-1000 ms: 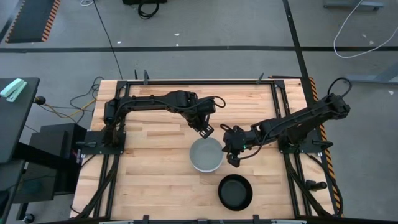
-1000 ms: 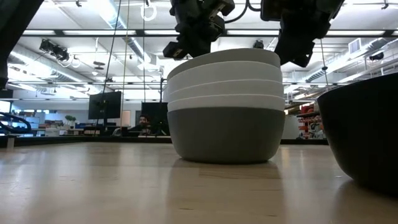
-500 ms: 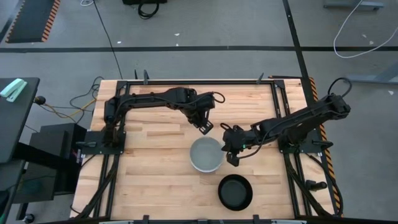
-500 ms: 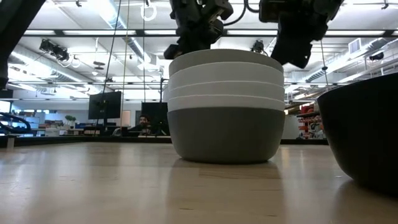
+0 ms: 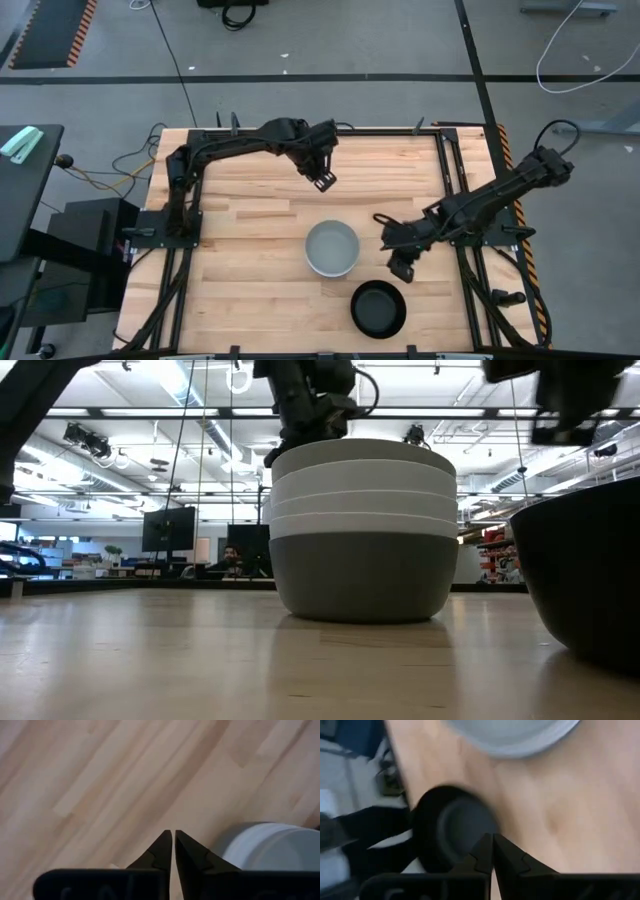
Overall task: Nest bowls inside each other
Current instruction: Stack the black bowl on the gray bowl
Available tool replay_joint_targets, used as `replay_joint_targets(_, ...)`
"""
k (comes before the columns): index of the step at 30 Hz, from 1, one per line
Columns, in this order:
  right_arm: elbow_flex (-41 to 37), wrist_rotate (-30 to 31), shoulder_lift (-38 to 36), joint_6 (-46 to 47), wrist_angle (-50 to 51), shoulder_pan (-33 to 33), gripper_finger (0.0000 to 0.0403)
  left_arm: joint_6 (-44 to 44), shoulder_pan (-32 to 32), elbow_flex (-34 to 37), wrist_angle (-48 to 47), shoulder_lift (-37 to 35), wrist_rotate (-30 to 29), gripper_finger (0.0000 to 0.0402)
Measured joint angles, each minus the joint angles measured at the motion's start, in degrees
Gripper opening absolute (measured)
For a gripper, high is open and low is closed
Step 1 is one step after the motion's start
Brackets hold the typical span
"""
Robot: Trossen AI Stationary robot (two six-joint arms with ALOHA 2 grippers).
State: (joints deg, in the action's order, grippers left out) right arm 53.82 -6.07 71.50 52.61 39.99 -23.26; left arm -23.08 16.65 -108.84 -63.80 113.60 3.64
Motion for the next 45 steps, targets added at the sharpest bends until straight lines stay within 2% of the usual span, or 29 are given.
replay_joint_targets(3,0.0,-2.3,-0.9,5.8,0.3,-3.0,0.0024,2.6,1.8,0.0,-1.9,0.0,0.0,0.0031)
replay_joint_targets(11,0.0,-2.5,1.1,14.5,3.9,-8.9,0.0034,6.3,2.8,0.6,-10.3,0.0,-2.1,0.0020)
replay_joint_targets(17,0.0,-2.2,4.5,14.7,5.2,-9.2,0.0049,8.5,0.9,0.6,-12.6,-0.1,-2.8,0.0017)
replay_joint_targets(22,0.0,0.3,7.2,13.6,8.6,-9.1,0.0063,8.7,-0.7,0.6,-14.4,-0.1,-4.6,0.0025)
replay_joint_targets(34,0.0,0.3,12.8,12.3,4.4,-9.2,0.0092,7.2,-2.7,0.6,-16.8,-0.1,-5.9,0.0018)
replay_joint_targets(45,0.0,0.3,16.0,16.4,0.4,-11.5,0.0094,7.2,-2.7,0.6,-16.8,0.0,-6.0,0.0028)
